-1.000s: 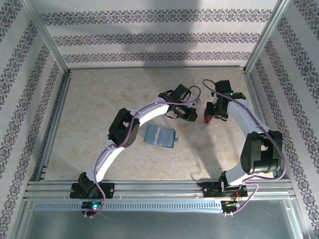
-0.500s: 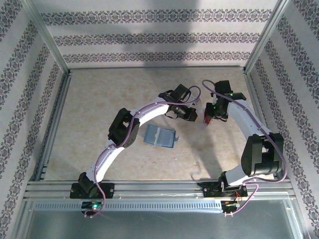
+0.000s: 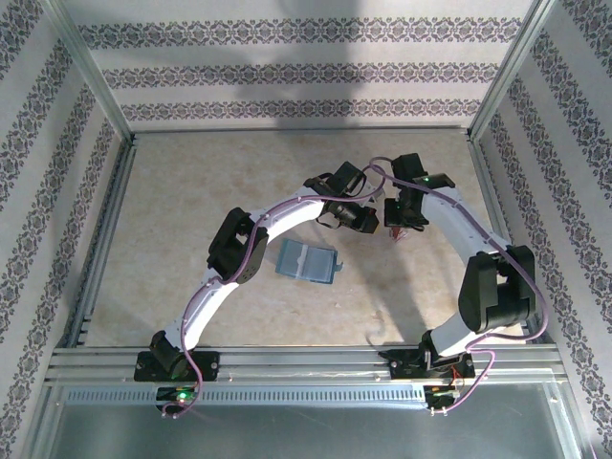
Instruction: Put the credit cards into the card holder
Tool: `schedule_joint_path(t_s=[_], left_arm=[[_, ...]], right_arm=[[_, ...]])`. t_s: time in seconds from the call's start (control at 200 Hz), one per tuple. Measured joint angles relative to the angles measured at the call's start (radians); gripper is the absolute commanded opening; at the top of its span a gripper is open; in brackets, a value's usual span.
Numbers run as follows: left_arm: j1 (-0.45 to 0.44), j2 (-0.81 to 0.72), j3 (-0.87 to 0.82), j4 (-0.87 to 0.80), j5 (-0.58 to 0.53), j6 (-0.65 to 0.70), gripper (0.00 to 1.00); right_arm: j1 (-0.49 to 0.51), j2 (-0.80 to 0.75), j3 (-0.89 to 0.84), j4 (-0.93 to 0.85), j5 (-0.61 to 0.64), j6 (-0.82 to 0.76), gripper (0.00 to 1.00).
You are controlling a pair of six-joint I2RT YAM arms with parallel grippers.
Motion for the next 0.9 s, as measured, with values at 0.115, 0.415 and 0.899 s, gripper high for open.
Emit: schedule_joint_path(t_s=[0.115, 0.415, 0.899], left_arm=[[0.0, 0.0, 0.0, 0.0, 0.0, 0.0, 0.0], [0.0, 0.0, 0.0, 0.0, 0.0, 0.0, 0.0], [-0.002, 0.0, 0.0, 0.001, -0.003, 0.0, 0.0]], right_arm=[[0.003, 0.001, 0.002, -0.004, 0.025, 0.003, 0.03], [-0.055, 0.004, 0.007, -0.001, -0.027, 0.002, 0.03], [-0.107, 0.024, 0.007, 0.069, -0.135, -0.002, 0.08]])
